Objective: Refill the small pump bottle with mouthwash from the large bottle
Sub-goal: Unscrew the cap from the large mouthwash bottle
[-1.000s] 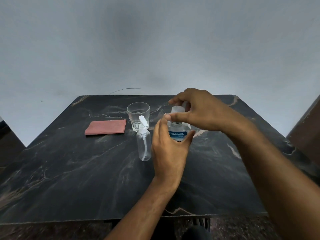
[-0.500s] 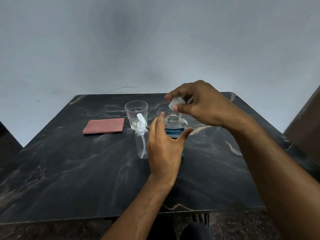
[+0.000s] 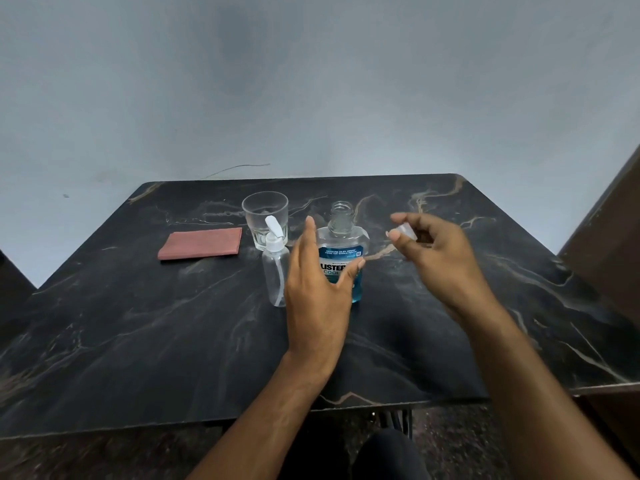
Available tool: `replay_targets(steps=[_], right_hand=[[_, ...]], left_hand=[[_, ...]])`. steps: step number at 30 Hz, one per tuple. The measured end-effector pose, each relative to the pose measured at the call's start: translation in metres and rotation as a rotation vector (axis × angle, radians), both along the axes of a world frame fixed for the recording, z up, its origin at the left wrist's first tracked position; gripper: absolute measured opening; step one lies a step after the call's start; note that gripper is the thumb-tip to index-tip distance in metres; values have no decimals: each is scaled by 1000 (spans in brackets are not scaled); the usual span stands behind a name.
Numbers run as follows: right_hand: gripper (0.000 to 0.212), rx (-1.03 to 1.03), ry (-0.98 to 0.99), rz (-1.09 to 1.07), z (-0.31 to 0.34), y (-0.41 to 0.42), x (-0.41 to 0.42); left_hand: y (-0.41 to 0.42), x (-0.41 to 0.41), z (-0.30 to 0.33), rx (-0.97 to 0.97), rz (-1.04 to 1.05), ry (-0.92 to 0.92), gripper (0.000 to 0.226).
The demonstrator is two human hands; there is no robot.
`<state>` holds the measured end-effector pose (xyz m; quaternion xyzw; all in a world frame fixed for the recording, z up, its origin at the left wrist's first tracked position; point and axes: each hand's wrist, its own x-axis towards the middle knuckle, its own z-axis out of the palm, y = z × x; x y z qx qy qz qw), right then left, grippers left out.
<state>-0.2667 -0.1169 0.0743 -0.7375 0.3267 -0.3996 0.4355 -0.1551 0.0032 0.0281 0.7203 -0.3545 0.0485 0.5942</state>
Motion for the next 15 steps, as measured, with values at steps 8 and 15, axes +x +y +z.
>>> replay_targets(steps=[8,15], right_hand=[[31,-7,178,-76,-50,9,1],[47,-191,371,-18,-57,13,6]], left_hand=[[14,0,-16,-56,-92,108,96],[50,-6,-27,-200,-13,152,66]])
